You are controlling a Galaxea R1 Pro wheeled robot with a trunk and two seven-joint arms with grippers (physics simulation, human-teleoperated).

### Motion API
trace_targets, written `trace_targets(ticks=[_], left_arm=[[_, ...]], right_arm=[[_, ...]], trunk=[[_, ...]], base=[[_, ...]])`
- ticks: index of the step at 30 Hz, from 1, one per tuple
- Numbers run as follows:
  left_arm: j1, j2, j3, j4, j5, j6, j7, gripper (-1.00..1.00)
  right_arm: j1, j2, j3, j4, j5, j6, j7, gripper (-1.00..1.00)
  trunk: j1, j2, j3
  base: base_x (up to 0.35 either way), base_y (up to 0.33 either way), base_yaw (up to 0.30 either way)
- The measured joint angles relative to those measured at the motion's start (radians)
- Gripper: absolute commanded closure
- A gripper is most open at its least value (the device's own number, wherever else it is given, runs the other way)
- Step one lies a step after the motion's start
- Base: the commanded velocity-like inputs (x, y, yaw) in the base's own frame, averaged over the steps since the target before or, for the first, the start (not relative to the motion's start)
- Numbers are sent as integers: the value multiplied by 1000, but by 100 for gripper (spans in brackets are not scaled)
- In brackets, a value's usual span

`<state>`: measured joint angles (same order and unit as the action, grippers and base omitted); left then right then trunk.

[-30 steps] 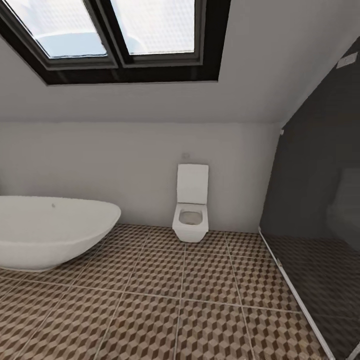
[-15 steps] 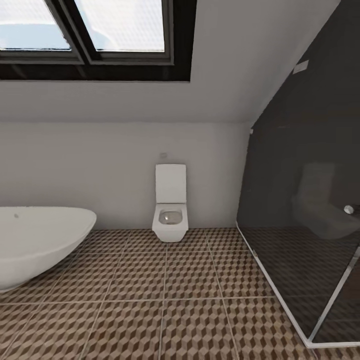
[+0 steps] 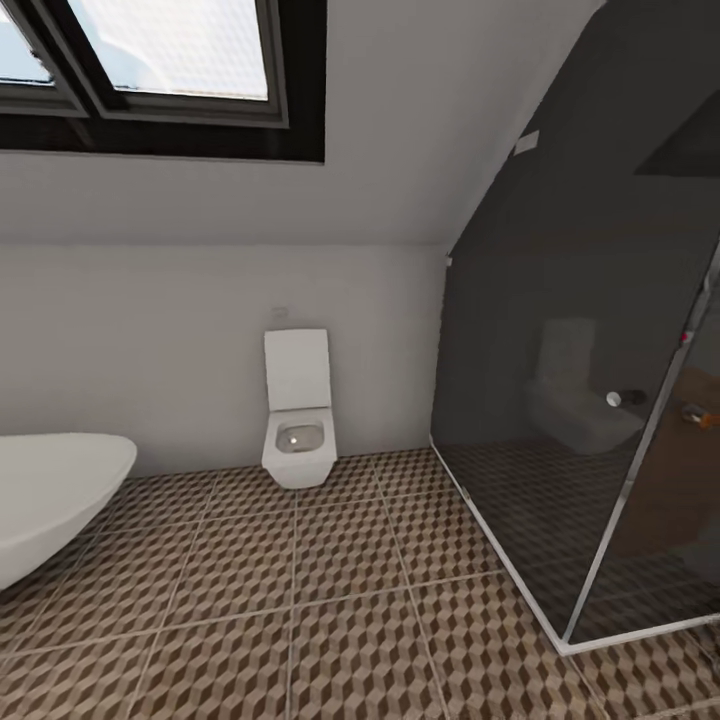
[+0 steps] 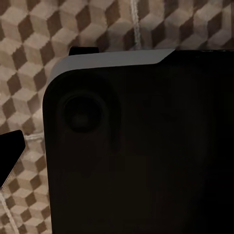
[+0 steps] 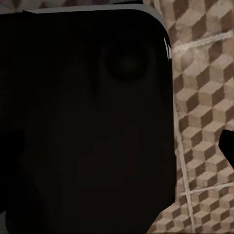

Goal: Take the four mousetraps from the cabinet in the bathroom and place them on the bathroom floor. Make sure all four end up on the same floor surface, and ensure that at least two of them are either under or directly next to the same bathroom sink.

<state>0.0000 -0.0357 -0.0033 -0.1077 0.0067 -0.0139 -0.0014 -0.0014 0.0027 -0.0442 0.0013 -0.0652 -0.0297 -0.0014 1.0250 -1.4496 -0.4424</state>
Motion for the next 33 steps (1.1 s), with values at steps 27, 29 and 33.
trace_targets(ticks=[27,29,33], left_arm=[[0,2,7,1,8,0,0,-100],[0,2,8,1,9,0,0,-100],[0,2,8,1,9,0,0,-100]], right_arm=[[0,-1,-5,0,-43,-1,0,-100],[0,-1,-5,0,-44,-1,0,-100],[0,-1,-5,0,-45,-1,0,-100]], trunk=[[0,0,0],[0,0,0],[0,0,0]], base=[[0,0,-295],[0,0,-295],[0,0,-295]])
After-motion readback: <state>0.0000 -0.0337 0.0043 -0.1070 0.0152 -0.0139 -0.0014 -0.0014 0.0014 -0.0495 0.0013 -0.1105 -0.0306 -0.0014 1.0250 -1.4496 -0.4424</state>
